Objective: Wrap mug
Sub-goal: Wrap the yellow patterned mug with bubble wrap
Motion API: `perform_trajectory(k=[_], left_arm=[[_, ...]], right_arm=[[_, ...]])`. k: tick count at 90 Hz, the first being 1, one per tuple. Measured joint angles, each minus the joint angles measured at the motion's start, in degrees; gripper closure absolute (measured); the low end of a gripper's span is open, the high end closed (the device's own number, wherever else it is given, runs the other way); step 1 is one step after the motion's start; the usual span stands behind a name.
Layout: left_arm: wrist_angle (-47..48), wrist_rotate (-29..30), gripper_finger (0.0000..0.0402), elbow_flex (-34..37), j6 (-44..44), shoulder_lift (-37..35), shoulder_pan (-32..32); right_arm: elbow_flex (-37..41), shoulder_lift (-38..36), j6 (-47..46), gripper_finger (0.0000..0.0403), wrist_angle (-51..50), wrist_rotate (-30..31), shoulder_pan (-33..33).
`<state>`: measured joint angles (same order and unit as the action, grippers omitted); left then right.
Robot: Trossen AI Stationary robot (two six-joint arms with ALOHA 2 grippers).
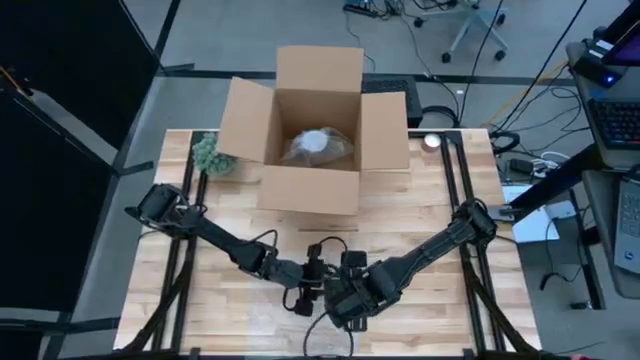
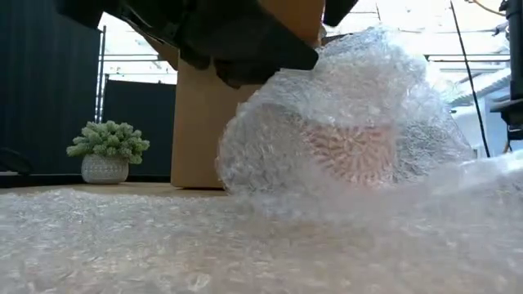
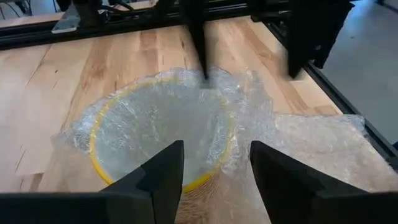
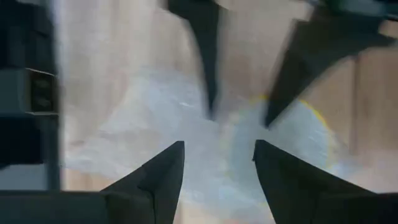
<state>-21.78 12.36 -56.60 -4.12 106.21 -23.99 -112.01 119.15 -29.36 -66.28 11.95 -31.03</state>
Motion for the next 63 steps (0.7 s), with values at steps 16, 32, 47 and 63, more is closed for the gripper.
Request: perform_trajectory(k=[16, 32, 47, 63], left_arm=[[-0.2, -0.2, 0.0228, 0.0, 0.0, 0.0, 0.0], [-0.4, -0.4, 0.0228, 0.0, -0.1, 0.0, 0.0], [-0.1, -0.3, 0.0228, 0.0, -0.1, 0.0, 0.0], [-0.1, -0.3, 0.0228, 0.0, -0.1, 0.0, 0.0]], right_arm=[[7.2, 0.0, -1.8, 0.0222, 4.7, 0.8, -0.6], [12.7, 0.1, -4.8, 0.0222, 5.6, 2.0, 0.1], [11.1, 0.2, -4.1, 0.0222, 6.0, 1.2, 0.0], [4.4, 0.2, -3.0, 0.0222, 1.5, -0.3, -0.4]])
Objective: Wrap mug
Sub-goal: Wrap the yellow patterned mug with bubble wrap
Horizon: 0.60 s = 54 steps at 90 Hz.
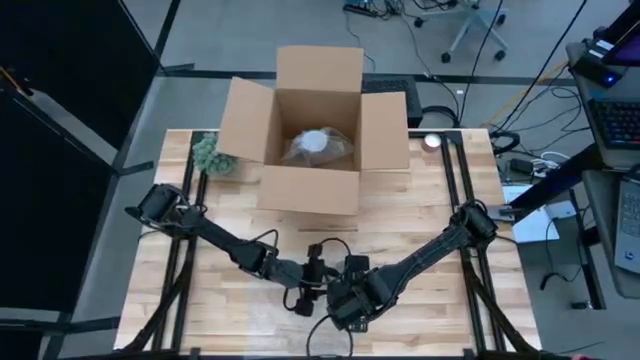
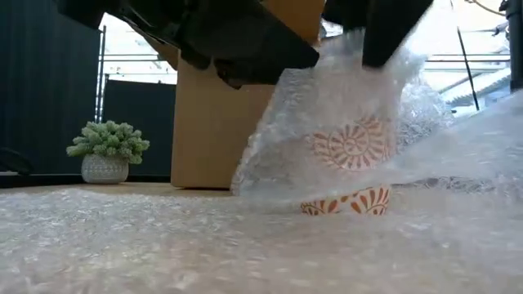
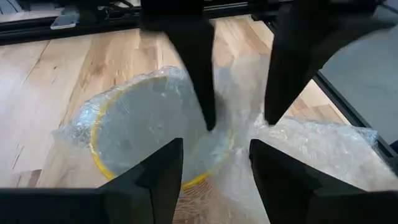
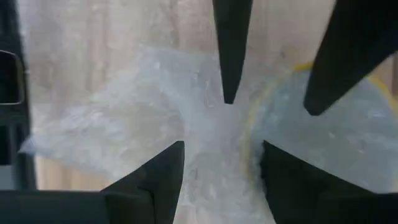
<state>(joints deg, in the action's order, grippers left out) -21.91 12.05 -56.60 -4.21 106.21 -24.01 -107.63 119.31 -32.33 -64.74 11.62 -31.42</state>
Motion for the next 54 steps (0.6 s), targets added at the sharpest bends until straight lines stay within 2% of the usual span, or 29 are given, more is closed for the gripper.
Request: perform_trajectory(k=[16, 24, 36, 54], left_arm=[[0.0, 0.0, 0.0228, 0.0, 0.0, 0.0, 0.0], [0.0, 0.0, 0.0228, 0.0, 0.0, 0.0, 0.0], [0.0, 0.0, 0.0228, 0.0, 0.0, 0.0, 0.0], [0.0, 0.0, 0.0228, 0.0, 0.0, 0.0, 0.0]], right_arm=[[-8.7, 0.0, -1.7, 0.0222, -7.5, 0.7, -2.8], [-10.5, -0.1, -4.9, 0.0222, -11.3, 5.4, -5.2], [-9.3, -0.1, -11.4, 0.0222, -14.4, 13.8, -8.9], [-3.1, -0.1, -16.1, 0.0222, -8.6, 22.8, -11.1]])
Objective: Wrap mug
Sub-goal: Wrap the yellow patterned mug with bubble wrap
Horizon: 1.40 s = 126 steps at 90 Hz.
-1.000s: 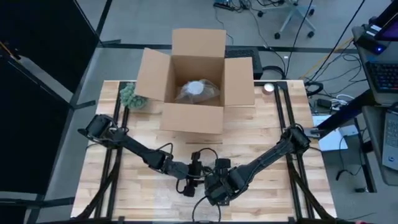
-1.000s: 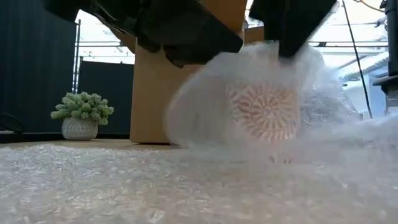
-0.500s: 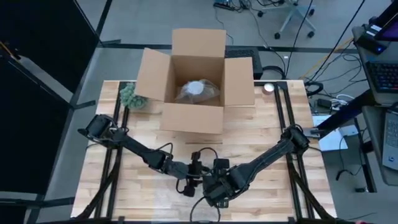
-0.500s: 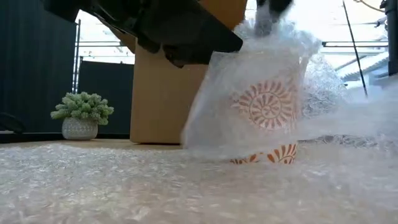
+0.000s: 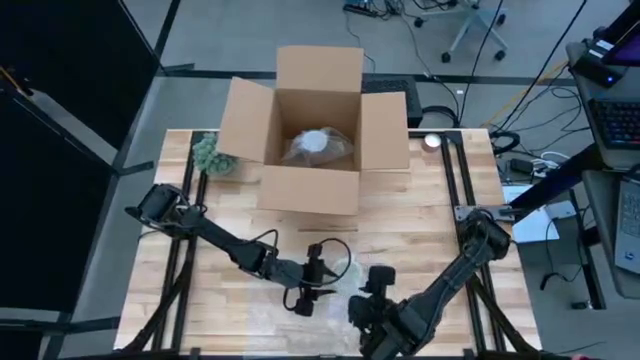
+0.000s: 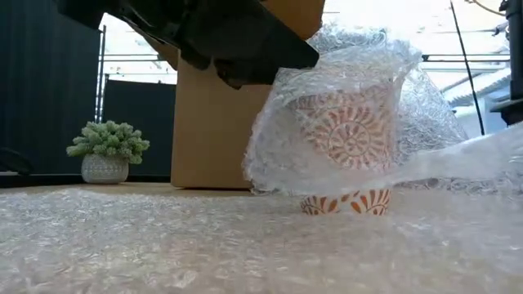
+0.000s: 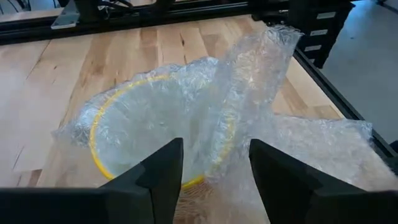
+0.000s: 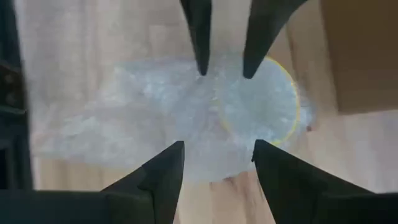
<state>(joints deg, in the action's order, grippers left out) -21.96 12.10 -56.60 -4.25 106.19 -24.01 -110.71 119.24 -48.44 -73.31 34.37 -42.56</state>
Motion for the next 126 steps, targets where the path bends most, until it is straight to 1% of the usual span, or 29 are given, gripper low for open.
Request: perform_trajectory(k=[15, 25, 33, 40, 48, 59, 66, 72, 90, 102, 111, 119, 126], left_arm=[[0.0, 0.0, 0.0228, 0.0, -0.1, 0.0, 0.0], [-0.1, 0.0, 0.0228, 0.0, -0.1, 0.0, 0.0], [-0.1, 0.0, 0.0228, 0.0, -0.1, 0.0, 0.0], [-0.1, 0.0, 0.0228, 0.0, -0.1, 0.0, 0.0], [-0.1, 0.0, 0.0228, 0.0, 0.0, 0.0, 0.0], [-0.1, 0.0, 0.0228, 0.0, 0.0, 0.0, 0.0], [-0.3, 0.0, 0.0228, 0.0, 0.0, 0.0, -0.1], [-0.5, 0.0, 0.0228, 0.0, 0.0, -0.2, -0.4], [-1.8, -0.1, 0.0228, 0.3, -0.2, -2.4, -1.2], [-2.8, -1.0, 0.0228, 0.1, -0.1, -3.9, -1.6], [-4.7, -2.5, 0.0228, 0.1, 0.1, -4.0, -1.6], [-4.3, -3.1, 0.0228, 0.1, 0.3, -4.1, -1.6], [-4.2, -3.3, 0.0228, 0.0, 0.1, -2.5, -1.3]], right_arm=[[2.3, 0.0, 4.1, 0.0222, 7.9, 0.2, 1.5], [3.1, 0.0, 6.4, 0.0222, 8.2, -1.3, 2.6], [5.2, -0.1, 6.6, 0.0222, 9.5, -3.4, 3.8], [7.6, 0.0, 6.7, 0.0222, 10.1, -3.9, 4.9], [11.2, 0.0, 6.5, 0.0222, 13.0, -4.5, 6.0], [13.8, 0.0, 6.7, 0.0222, 16.5, -6.1, 7.2], [14.0, 0.0, 7.2, 0.0222, 17.3, -8.6, 8.1], [14.1, 0.0, 7.3, 0.0222, 17.8, -9.3, 8.6], [14.1, 0.0, 7.3, 0.0222, 19.7, -9.1, 9.0], [14.1, 0.0, 8.0, 0.0222, 21.7, -6.9, 9.0], [14.1, 0.0, 8.9, 0.0222, 22.1, -7.3, 9.0], [14.1, 0.0, 8.9, 0.0222, 22.1, -7.3, 9.0], [14.1, 0.0, 8.9, 0.0222, 22.1, -7.3, 9.0]])
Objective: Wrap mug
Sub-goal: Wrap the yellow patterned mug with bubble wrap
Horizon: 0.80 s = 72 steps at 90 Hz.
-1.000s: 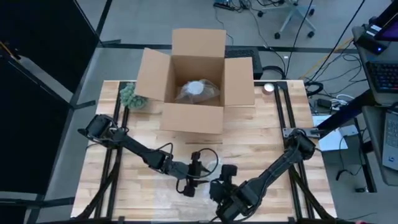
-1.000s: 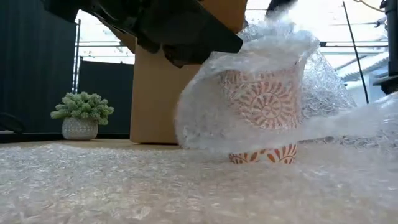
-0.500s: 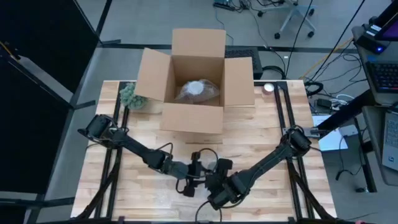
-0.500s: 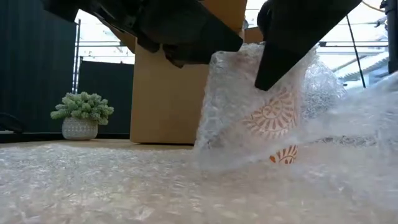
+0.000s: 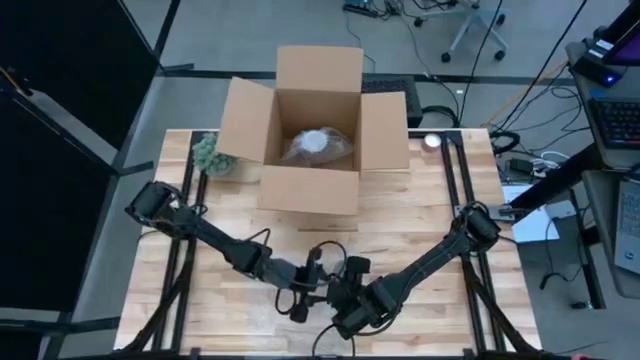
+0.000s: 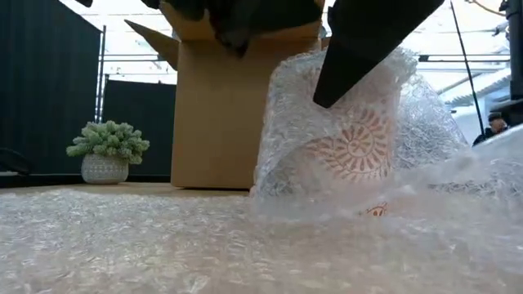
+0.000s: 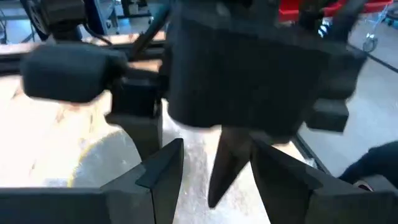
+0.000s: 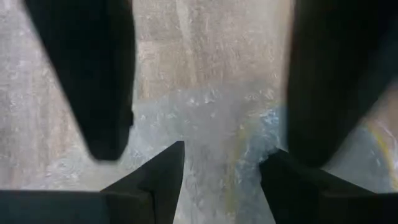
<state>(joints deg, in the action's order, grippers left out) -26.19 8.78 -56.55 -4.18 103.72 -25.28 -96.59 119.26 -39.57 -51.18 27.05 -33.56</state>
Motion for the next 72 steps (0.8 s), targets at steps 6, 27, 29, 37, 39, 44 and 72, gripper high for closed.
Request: perform_trajectory(k=[6, 27, 29, 37, 39, 44, 72], left_arm=[[0.4, -0.2, 0.0228, 0.0, 0.0, 1.8, 0.2], [-1.8, -0.4, 0.0228, -0.3, -1.2, 4.9, 1.0], [-1.7, -0.5, 0.0228, -0.3, -1.3, 4.9, 1.1], [-1.6, -0.7, 0.0228, -0.3, -1.5, 4.8, 1.2], [-1.6, -0.7, 0.0228, -0.3, -1.5, 4.8, 1.2], [-1.8, -0.7, 0.0228, -0.3, -1.5, 4.8, 1.2], [-2.0, -0.7, 0.0228, -0.2, -1.5, 4.9, 1.2]], right_arm=[[0.0, 0.0, 0.0, 0.0222, 0.0, 0.0, 0.0], [0.0, 0.0, -0.2, 0.0222, 0.0, -0.3, 0.0], [-0.1, 0.0, -0.2, 0.0222, -0.2, -0.4, 0.0], [-1.4, 0.0, -0.2, 0.0222, -2.0, -1.9, -0.2], [-1.9, 0.0, -0.2, 0.0222, -2.6, -2.2, -0.2], [-3.3, 0.0, -0.2, 0.0222, -4.5, -2.7, -0.2], [-13.9, 0.0, 0.0, 0.0222, -17.4, -4.8, -1.6]])
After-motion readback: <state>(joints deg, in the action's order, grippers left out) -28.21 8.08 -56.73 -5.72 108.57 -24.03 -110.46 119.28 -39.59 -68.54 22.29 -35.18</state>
